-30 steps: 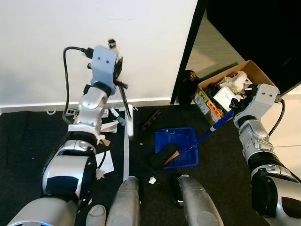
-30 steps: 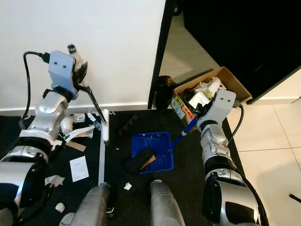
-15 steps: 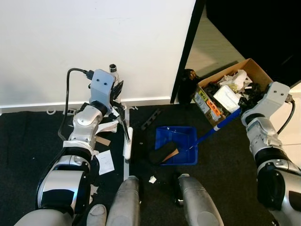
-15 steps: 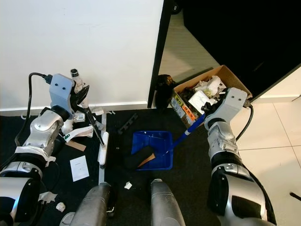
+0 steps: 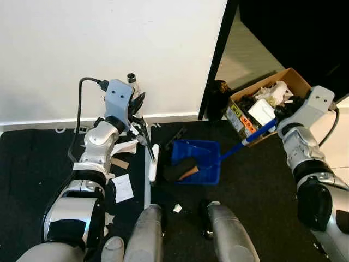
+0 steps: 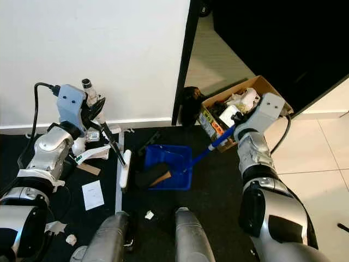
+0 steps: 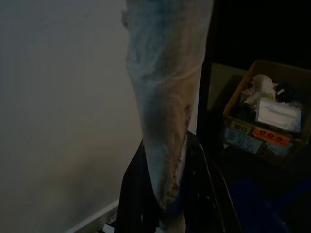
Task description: Sweep floor
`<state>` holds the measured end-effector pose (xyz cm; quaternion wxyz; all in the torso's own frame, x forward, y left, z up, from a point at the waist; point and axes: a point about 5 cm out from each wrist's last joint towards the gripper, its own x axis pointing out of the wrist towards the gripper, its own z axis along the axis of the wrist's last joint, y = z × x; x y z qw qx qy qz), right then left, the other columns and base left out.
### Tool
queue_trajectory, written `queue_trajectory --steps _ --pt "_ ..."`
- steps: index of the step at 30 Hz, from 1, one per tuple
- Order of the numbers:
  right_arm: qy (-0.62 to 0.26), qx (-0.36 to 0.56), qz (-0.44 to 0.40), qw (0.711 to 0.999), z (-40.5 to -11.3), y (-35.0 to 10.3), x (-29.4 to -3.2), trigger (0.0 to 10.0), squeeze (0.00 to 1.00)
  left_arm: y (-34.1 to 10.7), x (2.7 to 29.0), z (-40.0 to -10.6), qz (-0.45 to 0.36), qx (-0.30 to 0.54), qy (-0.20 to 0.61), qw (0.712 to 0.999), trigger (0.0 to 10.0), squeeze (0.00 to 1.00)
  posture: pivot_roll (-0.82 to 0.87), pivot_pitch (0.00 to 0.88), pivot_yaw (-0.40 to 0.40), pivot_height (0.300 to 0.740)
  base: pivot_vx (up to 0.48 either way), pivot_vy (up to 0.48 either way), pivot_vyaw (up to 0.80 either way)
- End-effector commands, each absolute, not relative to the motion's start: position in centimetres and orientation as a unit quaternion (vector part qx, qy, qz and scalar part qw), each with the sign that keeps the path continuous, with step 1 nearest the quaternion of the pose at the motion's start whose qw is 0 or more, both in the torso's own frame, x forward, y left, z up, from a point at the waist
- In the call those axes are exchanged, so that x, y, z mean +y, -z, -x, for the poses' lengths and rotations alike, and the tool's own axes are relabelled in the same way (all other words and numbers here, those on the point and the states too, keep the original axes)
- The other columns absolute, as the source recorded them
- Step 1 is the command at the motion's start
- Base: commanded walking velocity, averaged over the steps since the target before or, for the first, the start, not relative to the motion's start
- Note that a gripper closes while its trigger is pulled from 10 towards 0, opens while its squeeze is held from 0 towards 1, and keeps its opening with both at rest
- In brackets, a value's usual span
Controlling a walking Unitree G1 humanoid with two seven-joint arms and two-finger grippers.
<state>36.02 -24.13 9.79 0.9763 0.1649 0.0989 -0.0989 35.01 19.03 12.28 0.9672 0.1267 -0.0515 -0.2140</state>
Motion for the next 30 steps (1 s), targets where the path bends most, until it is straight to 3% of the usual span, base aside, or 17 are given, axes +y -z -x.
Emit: queue_trajectory --steps 1,15,25,30 --pt "0.104 0.094 -0.183 0.973 -35.9 -9.9 -25.0 0.0 0.00 -12.9 19.1 -35.0 -0.119 -0.072 0.211 0.968 10.0 0.00 0.03 0.111 0.008 0.740 0.000 0.000 0.00" --pt "0.159 0.088 -0.261 0.948 -33.0 -7.5 -28.3 0.0 0.00 -12.1 21.8 -33.9 -0.127 -0.055 0.176 0.975 10.0 0.00 0.03 0.097 0.023 0.740 0.000 0.000 0.00" --pt "0.216 0.007 -0.390 0.895 -31.1 -8.3 -32.5 0.0 0.00 -12.2 24.3 -32.7 -0.099 -0.064 0.125 0.985 10.0 0.00 0.03 0.088 0.043 0.740 0.000 0.000 0.00" --pt "0.221 -0.012 -0.404 0.888 -30.2 -8.2 -33.5 0.0 0.00 -12.0 24.8 -32.4 -0.099 -0.062 0.118 0.986 10.0 0.00 0.03 0.085 0.044 0.740 0.000 0.000 0.00"
